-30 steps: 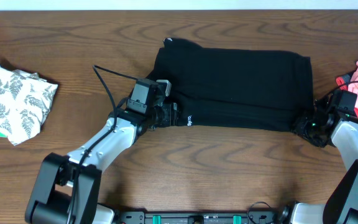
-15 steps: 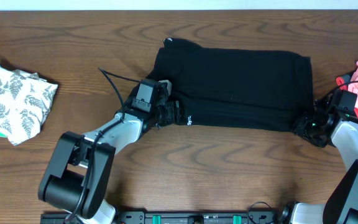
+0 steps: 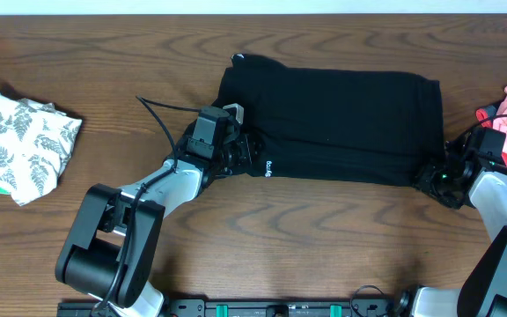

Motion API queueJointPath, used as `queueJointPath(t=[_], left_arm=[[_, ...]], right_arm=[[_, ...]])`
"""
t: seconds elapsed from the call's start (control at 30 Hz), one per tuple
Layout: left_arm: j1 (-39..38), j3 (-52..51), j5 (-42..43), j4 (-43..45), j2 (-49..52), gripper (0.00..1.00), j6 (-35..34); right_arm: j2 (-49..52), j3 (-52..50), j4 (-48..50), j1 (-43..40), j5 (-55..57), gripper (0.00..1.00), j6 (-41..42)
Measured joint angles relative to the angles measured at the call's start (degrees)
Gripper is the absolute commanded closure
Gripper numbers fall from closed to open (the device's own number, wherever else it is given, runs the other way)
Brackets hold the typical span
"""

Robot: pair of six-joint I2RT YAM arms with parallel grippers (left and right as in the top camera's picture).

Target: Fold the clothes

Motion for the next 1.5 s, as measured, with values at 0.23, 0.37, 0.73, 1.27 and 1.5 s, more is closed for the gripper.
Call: queueJointPath(t=[0.23, 0.37, 0.73, 1.27, 1.5], left_arm=[[0.0, 0.0, 1.1, 0.2, -0.3, 0.81, -0.2], [0.0, 0.0, 1.6, 0.1, -3.3, 0.75, -0.2], [0.0, 0.0, 1.4, 0.0, -13.7, 0.73, -0.1], [0.0, 0.0, -0.3, -2.1, -12.3, 0.68, 1.4], [-0.2, 0.0, -4.5, -2.5, -7.3, 0.61, 1.6]], right_arm=[[0.0, 0.0, 0.0, 0.0, 0.5, 0.53, 0.0], [0.0, 0.0, 0.0, 0.0, 0.5, 0.53, 0.0], [0.0, 0.0, 0.0, 0.0, 0.9, 0.53, 0.0], [0.0, 0.0, 0.0, 0.0, 1.1, 0.53, 0.0], [0.0, 0.0, -0.5, 0.0, 1.2, 0.52, 0.0]])
